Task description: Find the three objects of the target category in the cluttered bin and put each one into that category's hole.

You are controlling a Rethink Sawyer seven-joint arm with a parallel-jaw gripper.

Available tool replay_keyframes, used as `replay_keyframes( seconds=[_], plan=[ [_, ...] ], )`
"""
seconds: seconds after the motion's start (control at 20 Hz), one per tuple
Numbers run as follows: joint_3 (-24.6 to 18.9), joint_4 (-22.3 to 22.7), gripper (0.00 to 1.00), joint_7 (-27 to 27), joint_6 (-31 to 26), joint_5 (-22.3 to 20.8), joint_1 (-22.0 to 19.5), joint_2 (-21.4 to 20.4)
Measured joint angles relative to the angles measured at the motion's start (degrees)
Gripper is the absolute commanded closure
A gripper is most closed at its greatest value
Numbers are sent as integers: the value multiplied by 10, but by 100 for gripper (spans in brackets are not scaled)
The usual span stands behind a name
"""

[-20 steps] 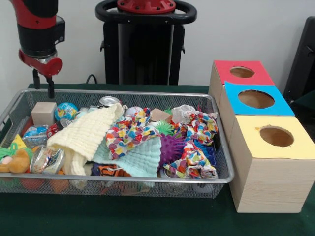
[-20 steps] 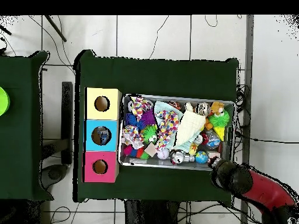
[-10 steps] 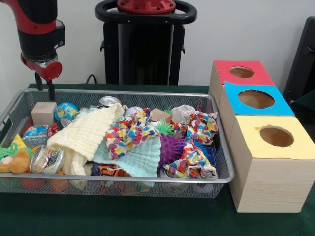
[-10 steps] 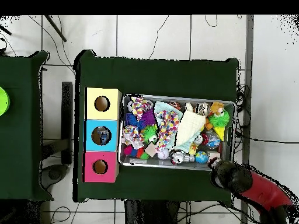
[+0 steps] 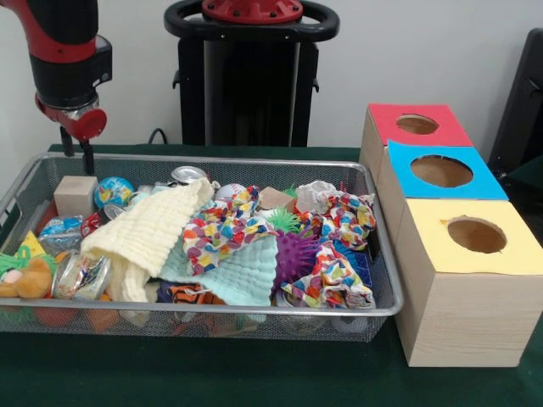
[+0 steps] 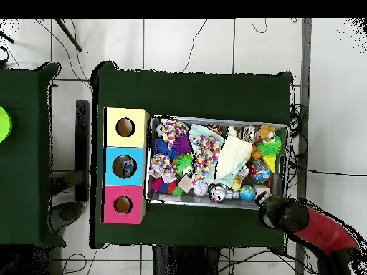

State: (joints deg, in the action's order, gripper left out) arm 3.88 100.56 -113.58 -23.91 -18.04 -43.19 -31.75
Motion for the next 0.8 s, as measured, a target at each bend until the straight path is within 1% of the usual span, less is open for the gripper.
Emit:
replay_keyframes(
  seconds=[0.5,0.8],
  plan=[
    [7,-54,0,0,-82,-1,21,24],
    [1,-97,0,0,-87,-1,24,49]
  ],
)
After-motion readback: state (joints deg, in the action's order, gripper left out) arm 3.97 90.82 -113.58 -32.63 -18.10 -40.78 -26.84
